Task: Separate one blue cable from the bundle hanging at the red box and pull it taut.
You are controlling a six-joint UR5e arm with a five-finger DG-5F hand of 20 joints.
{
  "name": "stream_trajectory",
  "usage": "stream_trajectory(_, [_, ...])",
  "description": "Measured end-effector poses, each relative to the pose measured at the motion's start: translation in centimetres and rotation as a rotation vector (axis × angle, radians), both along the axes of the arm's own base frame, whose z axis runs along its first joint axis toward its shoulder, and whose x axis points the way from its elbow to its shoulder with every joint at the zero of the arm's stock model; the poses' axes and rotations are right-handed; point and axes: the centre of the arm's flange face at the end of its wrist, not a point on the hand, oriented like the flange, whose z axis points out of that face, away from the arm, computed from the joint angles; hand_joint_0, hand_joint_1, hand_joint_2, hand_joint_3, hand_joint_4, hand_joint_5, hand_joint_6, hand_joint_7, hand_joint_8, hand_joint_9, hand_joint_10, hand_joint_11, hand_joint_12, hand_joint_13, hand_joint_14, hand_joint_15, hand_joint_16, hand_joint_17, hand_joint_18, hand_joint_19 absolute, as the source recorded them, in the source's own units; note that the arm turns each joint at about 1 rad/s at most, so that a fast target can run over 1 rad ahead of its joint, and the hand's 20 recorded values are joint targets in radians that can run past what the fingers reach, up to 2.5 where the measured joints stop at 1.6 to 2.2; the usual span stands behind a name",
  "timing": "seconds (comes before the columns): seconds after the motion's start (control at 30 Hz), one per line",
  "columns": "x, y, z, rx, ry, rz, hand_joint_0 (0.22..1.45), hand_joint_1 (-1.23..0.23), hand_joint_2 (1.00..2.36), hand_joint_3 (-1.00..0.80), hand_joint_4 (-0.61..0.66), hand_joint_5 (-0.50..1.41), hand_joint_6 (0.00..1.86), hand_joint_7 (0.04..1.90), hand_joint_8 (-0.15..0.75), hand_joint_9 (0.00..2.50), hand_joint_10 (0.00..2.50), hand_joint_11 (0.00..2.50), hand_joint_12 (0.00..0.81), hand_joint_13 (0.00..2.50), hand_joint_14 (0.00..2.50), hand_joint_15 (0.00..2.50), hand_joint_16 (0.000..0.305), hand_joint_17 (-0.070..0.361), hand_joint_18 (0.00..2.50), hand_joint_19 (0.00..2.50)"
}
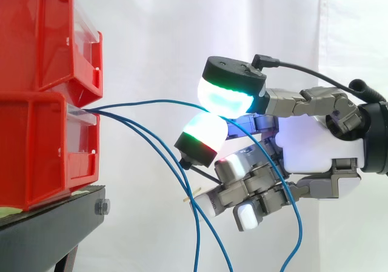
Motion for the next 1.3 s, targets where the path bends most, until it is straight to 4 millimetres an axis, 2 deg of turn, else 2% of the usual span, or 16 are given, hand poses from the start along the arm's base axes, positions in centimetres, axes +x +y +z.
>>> stream_trajectory(0.13, [-0.1, 0.1, -0.1, 0.017, 0.003, -0.005, 0.64, -0.8, 1.01, -0.16, -0.03, -0.14, 0.92, 1.12, 0.365, 1.21, 0.02, 1.02, 0.359, 0.94, 0.01, 0.42, 0.043, 0.096, 0.95, 0.58])
stream_trajectory(0.47, [-0.2, 0.3, -0.2, 0.079, 0.002, -0.005, 0.65, -0.78, 1.01, -0.2, 0.0, -0.15, 0.91, 1.11, 0.355, 1.21, 0.02, 1.08, 0.344, 1.06, 0.02, 0.62, 0.036, 0.081, 0.92, 0.59])
stream_trajectory(0.6, [-0.1, 0.3, -0.3, 0.087, -0.003, 0.007, 0.65, -0.79, 1.02, -0.2, -0.03, -0.15, 0.91, 1.12, 0.356, 1.23, 0.02, 1.18, 0.351, 1.12, 0.02, 0.75, 0.035, 0.078, 0.91, 0.6])
stream_trajectory(0.97, [0.8, 0.4, -3.5, 0.177, -0.016, 0.045, 0.66, -0.79, 1.01, -0.22, -0.02, -0.15, 0.91, 1.1, 0.34, 1.27, 0.02, 1.3, 0.351, 1.21, 0.03, 0.95, 0.033, 0.074, 0.92, 0.62])
stream_trajectory(1.3, [0.9, 0.4, -3.9, 0.187, -0.013, 0.047, 0.67, -0.8, 1.01, -0.25, -0.03, -0.15, 0.9, 1.08, 0.327, 1.31, 0.01, 1.41, 0.328, 1.33, 0.02, 1.37, 0.034, 0.076, 0.94, 0.66])
